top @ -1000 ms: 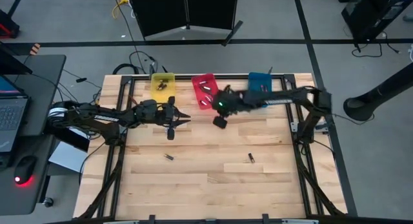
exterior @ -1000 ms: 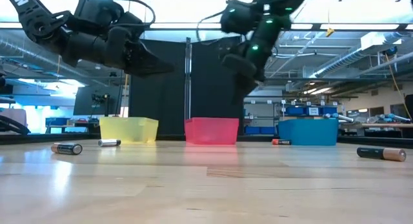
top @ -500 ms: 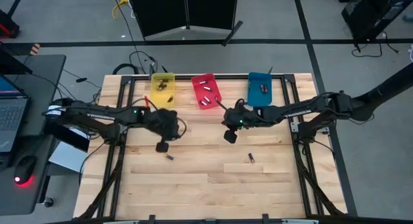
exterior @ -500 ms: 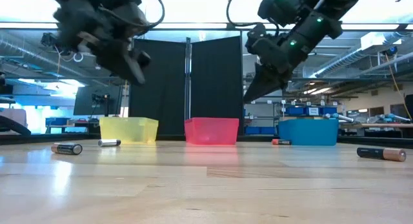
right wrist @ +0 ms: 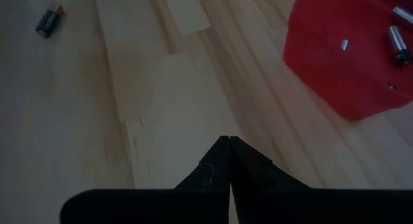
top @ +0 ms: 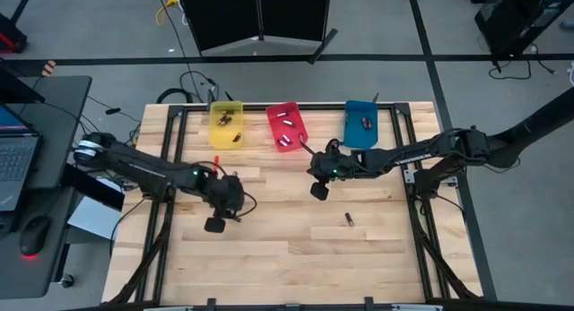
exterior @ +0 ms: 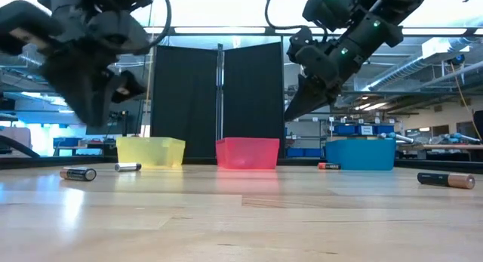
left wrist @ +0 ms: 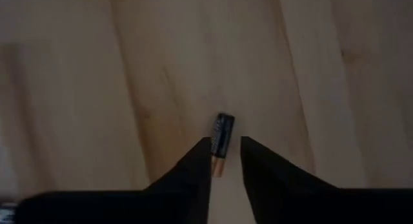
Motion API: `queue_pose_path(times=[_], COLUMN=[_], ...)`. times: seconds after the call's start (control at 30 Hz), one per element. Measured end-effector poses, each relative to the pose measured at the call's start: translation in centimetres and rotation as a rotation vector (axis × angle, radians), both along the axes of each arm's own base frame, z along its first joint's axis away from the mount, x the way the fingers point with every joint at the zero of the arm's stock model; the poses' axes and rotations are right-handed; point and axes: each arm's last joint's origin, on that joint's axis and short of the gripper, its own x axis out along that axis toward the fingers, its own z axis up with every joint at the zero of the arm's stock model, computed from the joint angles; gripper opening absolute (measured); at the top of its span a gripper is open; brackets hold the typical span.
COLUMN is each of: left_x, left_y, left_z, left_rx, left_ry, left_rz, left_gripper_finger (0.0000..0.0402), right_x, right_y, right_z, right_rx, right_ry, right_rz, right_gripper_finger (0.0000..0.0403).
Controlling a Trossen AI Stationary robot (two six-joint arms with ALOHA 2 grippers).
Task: Sort batteries
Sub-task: Put the left brown battery into the yellow bin
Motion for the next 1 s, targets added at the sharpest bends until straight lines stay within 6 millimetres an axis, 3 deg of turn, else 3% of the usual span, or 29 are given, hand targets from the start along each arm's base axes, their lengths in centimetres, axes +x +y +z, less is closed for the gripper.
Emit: queue_pose_path(times=[0.17,0.33,0.73,1.0], left_x=[0.7,1.2,1.8,2.0], left_y=[-0.9,-1.1,-1.3,-1.3], left_z=[-2.0,-3.1,-5.1,-5.3], left_rx=[0.04,0.082,0.062,0.073], left_ry=[0.073,0.101,0.184,0.179], left_rz=[-0.025,-0.018,-0.033,-0.028], left_gripper_finger=[0.014,0.0162,0.0163,0.0145], right_x=[0.0,0.1,0.1,0.1], right_y=[0.3,0.6,0.8,0.8], right_z=[0.0,0.0,0.0,0.0], right_rx=[0.0,0.0,0.0,0.0], right_ry=[-0.002,-0.004,-0.003,-0.002], right_rz=[0.01,0.021,0.028,0.029], right_gripper_finger=[0.0012,0.0013,0.0013,0.0013])
